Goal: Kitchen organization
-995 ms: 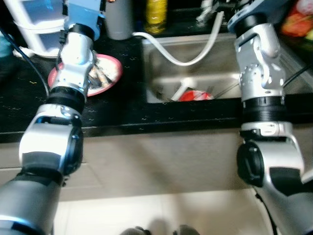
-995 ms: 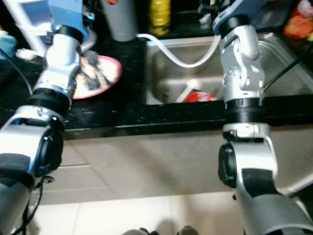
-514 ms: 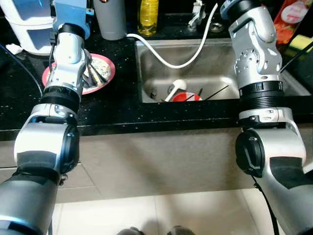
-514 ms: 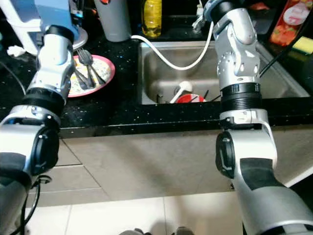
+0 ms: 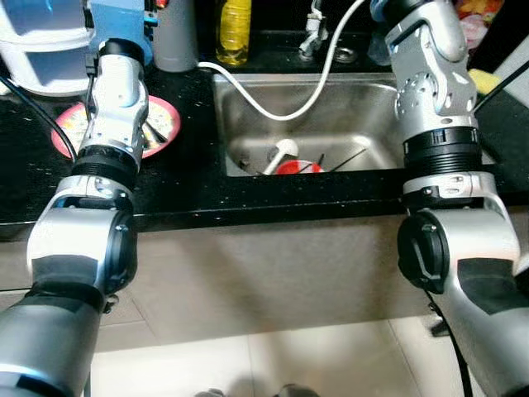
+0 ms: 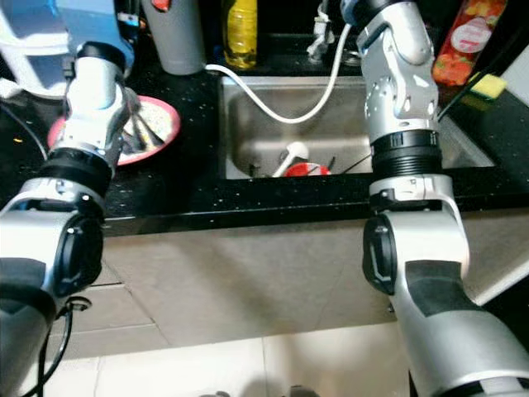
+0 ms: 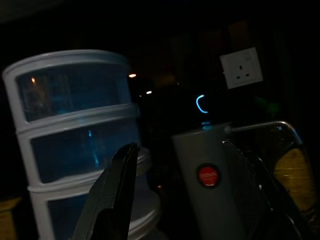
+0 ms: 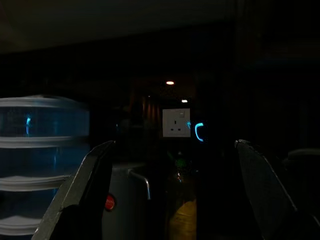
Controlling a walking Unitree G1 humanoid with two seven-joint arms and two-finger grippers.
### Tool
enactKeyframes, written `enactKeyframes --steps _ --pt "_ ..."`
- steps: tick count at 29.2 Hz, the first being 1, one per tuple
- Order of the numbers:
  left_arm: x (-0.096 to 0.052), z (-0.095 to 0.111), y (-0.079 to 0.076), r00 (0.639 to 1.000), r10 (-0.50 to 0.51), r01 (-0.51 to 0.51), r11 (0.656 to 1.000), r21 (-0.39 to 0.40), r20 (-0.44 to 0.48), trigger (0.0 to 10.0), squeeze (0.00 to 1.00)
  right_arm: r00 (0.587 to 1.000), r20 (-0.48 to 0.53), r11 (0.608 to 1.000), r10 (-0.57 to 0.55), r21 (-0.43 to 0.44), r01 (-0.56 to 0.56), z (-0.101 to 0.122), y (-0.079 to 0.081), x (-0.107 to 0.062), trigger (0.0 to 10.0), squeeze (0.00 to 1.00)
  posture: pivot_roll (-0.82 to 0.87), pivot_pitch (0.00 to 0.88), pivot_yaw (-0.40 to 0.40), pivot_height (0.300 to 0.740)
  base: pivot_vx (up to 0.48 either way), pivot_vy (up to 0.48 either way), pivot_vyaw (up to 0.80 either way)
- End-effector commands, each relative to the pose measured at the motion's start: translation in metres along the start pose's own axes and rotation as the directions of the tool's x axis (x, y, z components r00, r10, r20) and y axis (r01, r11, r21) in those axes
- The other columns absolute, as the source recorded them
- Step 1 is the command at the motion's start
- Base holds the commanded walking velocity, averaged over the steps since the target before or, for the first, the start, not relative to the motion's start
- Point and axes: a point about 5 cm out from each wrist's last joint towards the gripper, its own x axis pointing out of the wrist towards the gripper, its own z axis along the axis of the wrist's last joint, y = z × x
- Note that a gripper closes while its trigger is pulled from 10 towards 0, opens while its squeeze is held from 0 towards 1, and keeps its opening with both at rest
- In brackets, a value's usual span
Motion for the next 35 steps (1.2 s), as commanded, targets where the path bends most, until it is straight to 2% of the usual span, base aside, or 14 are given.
enactKeyframes --steps 1,2,3,4,7,9,17,18,19,21,24,27,28,35 --pt "-0.001 -0.009 0.005 0.998 0.0 0.0 1.0 0.011 -0.058 10.0 0.0 0.999 0.013 0.999 -0.048 0.0 0.049 -0.001 -0.009 -0.008 10.0 0.0 0.05 0.013 0.038 0.74 0.0 0.0 0.0" --pt "-0.008 -0.042 0.032 0.935 0.123 -0.125 0.992 0.016 -0.333 10.0 0.0 0.997 -0.056 0.998 -0.06 -0.039 0.058 -0.015 -0.014 -0.016 10.0 0.0 0.05 0.01 0.019 0.74 0.0 0.0 0.0" --pt "-0.008 -0.042 0.032 0.935 0.123 -0.125 0.992 0.016 -0.333 10.0 0.0 0.997 -0.056 0.998 -0.06 -0.039 0.058 -0.015 -0.014 -0.016 10.0 0.0 0.05 0.01 0.019 0.74 0.0 0.0 0.0" --pt "-0.016 -0.059 0.044 0.866 0.168 -0.178 0.984 0.023 -0.471 10.0 0.0 0.995 -0.087 0.997 -0.051 -0.07 0.045 -0.02 -0.014 -0.018 10.0 0.0 0.05 0.01 0.019 0.74 0.0 0.0 0.0" --pt "-0.023 -0.07 0.047 0.825 0.148 -0.151 0.988 0.04 -0.546 10.0 0.0 0.995 -0.089 0.997 -0.042 -0.065 0.036 -0.02 -0.013 -0.018 10.0 0.0 0.06 0.0 0.012 0.74 0.0 0.0 0.0" --pt "-0.034 -0.085 0.046 0.762 0.063 -0.118 0.992 -0.042 -0.645 10.0 0.0 0.996 -0.082 0.999 -0.031 -0.046 0.028 -0.018 -0.012 -0.017 10.0 0.0 0.07 0.0 -0.002 0.74 0.0 0.0 0.0" --pt "-0.039 -0.09 0.045 0.719 0.016 -0.122 0.987 -0.103 -0.694 10.0 0.0 0.996 -0.089 1.0 -0.023 -0.015 0.022 -0.022 -0.007 -0.016 10.0 0.0 0.08 0.0 -0.028 0.74 0.0 0.0 0.0" --pt "-0.039 -0.091 0.047 0.714 0.028 -0.118 0.99 -0.081 -0.699 10.0 0.08 0.996 -0.088 1.0 -0.018 -0.013 0.017 -0.022 -0.004 -0.016 10.0 0.0 0.08 0.0 -0.019 0.74 0.0 0.0 0.0" --pt "-0.044 -0.095 0.051 0.7 0.063 -0.125 0.992 -0.035 -0.712 10.0 0.96 0.996 -0.087 1.0 -0.018 -0.007 0.018 -0.022 -0.003 -0.017 10.0 0.0 0.08 0.0 -0.013 0.74 0.0 0.0 0.0" --pt "-0.052 -0.102 0.056 0.676 0.084 -0.139 0.99 -0.014 -0.732 10.0 1.0 0.996 -0.087 1.0 -0.023 -0.004 0.022 -0.023 -0.002 -0.018 10.0 0.0 0.08 0.0 -0.007 0.74 0.0 0.0 0.0" --pt "-0.078 -0.123 0.065 0.609 0.09 -0.137 0.991 0.007 -0.788 10.0 1.0 0.994 -0.101 0.999 -0.042 0.0 0.042 -0.027 -0.006 -0.026 10.0 0.0 0.08 0.002 -0.006 0.74 0.0 0.0 0.0" --pt "-0.083 -0.127 0.068 0.592 0.074 -0.127 0.992 -0.002 -0.802 10.0 1.0 0.992 -0.111 0.999 -0.052 -0.004 0.052 -0.028 -0.009 -0.029 10.0 0.0 0.09 0.007 -0.012 0.74 0.0 0.0 0.0" --pt "-0.084 -0.128 0.069 0.585 0.06 -0.121 0.992 -0.014 -0.809 10.0 0.0 0.992 -0.115 0.998 -0.056 -0.005 0.056 -0.029 -0.01 -0.03 10.0 0.0 0.1 0.008 -0.014 0.74 0.0 0.0 0.0" --pt "-0.086 -0.129 0.072 0.555 -0.049 -0.031 0.996 -0.08 -0.83 10.0 0.0 0.991 -0.118 0.998 -0.063 0.015 0.065 -0.033 -0.008 -0.032 10.0 0.0 0.11 0.004 -0.005 0.74 0.0 0.0 0.0"
